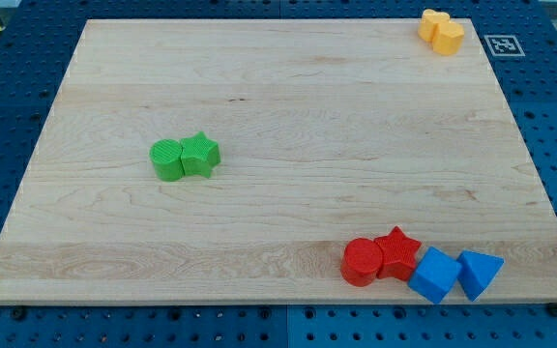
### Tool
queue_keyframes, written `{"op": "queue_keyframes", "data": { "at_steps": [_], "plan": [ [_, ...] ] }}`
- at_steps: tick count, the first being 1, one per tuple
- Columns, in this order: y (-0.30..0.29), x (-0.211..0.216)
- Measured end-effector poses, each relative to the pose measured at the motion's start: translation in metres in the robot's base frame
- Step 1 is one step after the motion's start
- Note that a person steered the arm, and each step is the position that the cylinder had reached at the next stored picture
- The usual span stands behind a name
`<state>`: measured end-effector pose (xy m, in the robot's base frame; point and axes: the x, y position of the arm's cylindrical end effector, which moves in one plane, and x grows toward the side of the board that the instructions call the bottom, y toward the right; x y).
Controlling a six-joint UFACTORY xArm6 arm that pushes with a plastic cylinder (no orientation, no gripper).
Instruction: Move the blue triangle up a bit
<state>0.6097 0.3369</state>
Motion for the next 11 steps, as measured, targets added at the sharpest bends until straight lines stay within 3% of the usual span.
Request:
{"op": "queue_keyframes", "data": {
  "at_steps": [7,9,11],
  "plan": [
    [-0.068,0.009],
    [-0.161,0.000],
    [-0.193,-0.030]
  ]
}}
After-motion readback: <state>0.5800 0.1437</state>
